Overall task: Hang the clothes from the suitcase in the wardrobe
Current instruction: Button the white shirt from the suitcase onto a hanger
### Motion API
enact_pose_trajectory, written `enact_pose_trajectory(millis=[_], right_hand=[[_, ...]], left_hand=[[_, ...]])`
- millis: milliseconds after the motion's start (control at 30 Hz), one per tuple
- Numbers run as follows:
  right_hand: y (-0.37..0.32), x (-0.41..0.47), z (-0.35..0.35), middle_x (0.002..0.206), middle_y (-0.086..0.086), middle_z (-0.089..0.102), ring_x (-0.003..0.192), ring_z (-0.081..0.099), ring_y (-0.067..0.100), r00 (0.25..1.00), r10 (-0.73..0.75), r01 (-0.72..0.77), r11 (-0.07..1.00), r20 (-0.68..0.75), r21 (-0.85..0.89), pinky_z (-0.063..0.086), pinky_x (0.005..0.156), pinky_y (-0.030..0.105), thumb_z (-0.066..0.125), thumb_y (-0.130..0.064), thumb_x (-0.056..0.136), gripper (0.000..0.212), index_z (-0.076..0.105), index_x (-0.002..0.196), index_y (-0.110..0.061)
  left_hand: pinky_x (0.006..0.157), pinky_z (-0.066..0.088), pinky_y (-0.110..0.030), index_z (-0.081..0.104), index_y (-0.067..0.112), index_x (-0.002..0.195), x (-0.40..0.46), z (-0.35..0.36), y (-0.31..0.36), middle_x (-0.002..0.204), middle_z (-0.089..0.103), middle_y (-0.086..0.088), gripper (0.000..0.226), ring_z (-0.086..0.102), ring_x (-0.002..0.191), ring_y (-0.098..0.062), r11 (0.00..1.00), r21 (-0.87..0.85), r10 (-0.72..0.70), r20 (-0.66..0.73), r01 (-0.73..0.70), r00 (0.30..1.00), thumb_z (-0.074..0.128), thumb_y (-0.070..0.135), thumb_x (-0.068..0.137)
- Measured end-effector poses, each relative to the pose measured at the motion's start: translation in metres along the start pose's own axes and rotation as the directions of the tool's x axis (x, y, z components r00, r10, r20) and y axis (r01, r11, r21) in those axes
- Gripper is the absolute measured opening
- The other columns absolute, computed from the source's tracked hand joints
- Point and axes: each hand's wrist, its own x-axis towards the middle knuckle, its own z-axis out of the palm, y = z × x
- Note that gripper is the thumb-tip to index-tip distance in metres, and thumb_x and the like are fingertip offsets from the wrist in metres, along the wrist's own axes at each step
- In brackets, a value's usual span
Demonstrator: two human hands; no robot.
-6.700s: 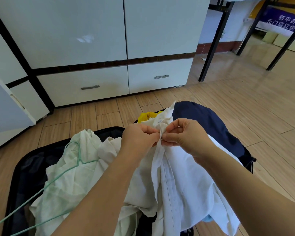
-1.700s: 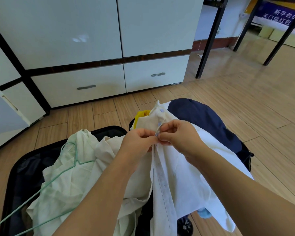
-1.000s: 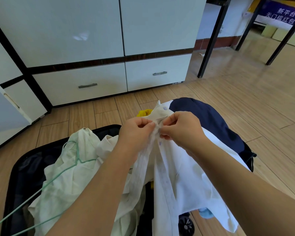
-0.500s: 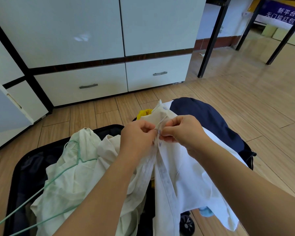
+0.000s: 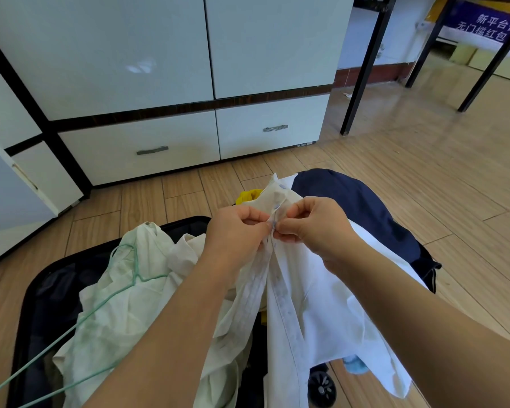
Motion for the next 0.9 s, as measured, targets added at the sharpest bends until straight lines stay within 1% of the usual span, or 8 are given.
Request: enact_pose_trajectory(millis=[100,200,333,433,533,633,767,900], right_hand=[[0.002,0.002,-0.002,0.078,0.018,0.068,0.068,0.070,0.022,0.999,-0.024,0.023,0.999,-0.024,-0.048,0.061,0.068,0.031,0.071,0.008,0.076,0.011,0.061,0.072,0.005],[0.004,0.003,-0.004,0.068,0.008,0.063,0.060,0.065,0.014,0.998,-0.055,0.054,0.996,-0.023,-0.075,0.059,0.066,0.028,0.072,0.006,0.077,0.016,0.059,0.070,-0.001],[0.005,0.002,-0.003,0.071,0.006,0.066,0.060,0.062,0.011,0.994,-0.096,0.101,0.989,0.058,-0.110,0.056,0.060,0.020,0.071,0.005,0.077,0.022,0.057,0.068,-0.009],[0.008,0.003,-0.003,0.071,0.004,0.066,0.063,0.064,0.013,0.994,-0.089,0.096,0.988,0.065,-0.121,0.057,0.066,0.025,0.071,0.005,0.077,0.023,0.057,0.069,-0.011],[0.009,0.004,-0.003,0.078,0.013,0.069,0.068,0.067,0.019,0.997,-0.048,0.051,0.998,0.062,-0.040,0.059,0.071,0.031,0.071,0.001,0.078,0.016,0.058,0.077,-0.007],[0.008,0.005,-0.002,0.084,0.019,0.071,0.072,0.070,0.024,0.999,0.008,-0.010,0.999,0.047,0.053,0.061,0.074,0.037,0.073,-0.003,0.077,0.018,0.058,0.086,-0.001],[0.010,0.008,-0.001,0.088,0.018,0.068,0.081,0.070,0.033,0.997,0.029,-0.030,0.999,-0.070,-0.022,0.058,0.076,0.048,0.076,0.002,0.070,0.023,0.056,0.079,-0.006],[0.010,0.007,-0.002,0.072,0.005,0.060,0.070,0.060,0.021,0.991,-0.027,0.019,0.998,-0.127,-0.066,0.058,0.073,0.047,0.081,-0.003,0.065,0.032,0.051,0.070,-0.013]], left_hand=[[0.060,0.055,-0.023,0.072,0.013,0.076,-0.002,-0.005,0.006,0.075,0.071,-0.006,0.015,0.066,0.068,-0.013,0.995,-0.080,-0.060,0.072,0.066,0.996,0.067,0.003,0.085],[0.063,0.058,-0.029,0.070,0.009,0.079,-0.002,-0.006,0.009,0.069,0.069,-0.006,0.015,0.066,0.063,-0.015,0.974,-0.169,-0.126,0.138,0.148,0.982,0.061,0.005,0.091],[0.059,0.056,-0.029,0.067,0.008,0.078,-0.002,-0.003,0.003,0.063,0.066,-0.004,0.013,0.064,0.056,-0.012,0.967,-0.202,-0.131,0.120,0.153,0.984,0.062,0.003,0.089],[0.058,0.055,-0.026,0.067,0.009,0.078,-0.001,-0.003,0.000,0.065,0.068,-0.004,0.011,0.065,0.058,-0.012,0.975,-0.174,-0.119,0.124,0.140,0.985,0.065,0.002,0.087],[0.055,0.052,-0.020,0.068,0.013,0.076,0.000,-0.003,-0.003,0.070,0.070,-0.004,0.012,0.067,0.063,-0.012,0.995,-0.067,-0.066,0.080,0.072,0.995,0.069,0.005,0.085],[0.056,0.051,-0.018,0.068,0.023,0.073,-0.001,0.001,-0.007,0.070,0.072,0.001,0.015,0.067,0.063,-0.007,0.994,0.084,0.071,0.030,-0.073,0.997,0.073,0.012,0.083],[0.069,0.056,-0.023,0.066,0.028,0.070,-0.003,0.009,-0.010,0.069,0.070,0.007,0.021,0.068,0.068,-0.008,0.963,0.185,0.198,0.019,-0.198,0.980,0.074,0.011,0.081],[0.076,0.058,-0.035,0.064,0.028,0.070,-0.002,0.016,-0.010,0.069,0.070,0.005,0.023,0.069,0.071,-0.013,0.958,0.201,0.208,0.002,-0.204,0.978,0.072,0.010,0.082]])
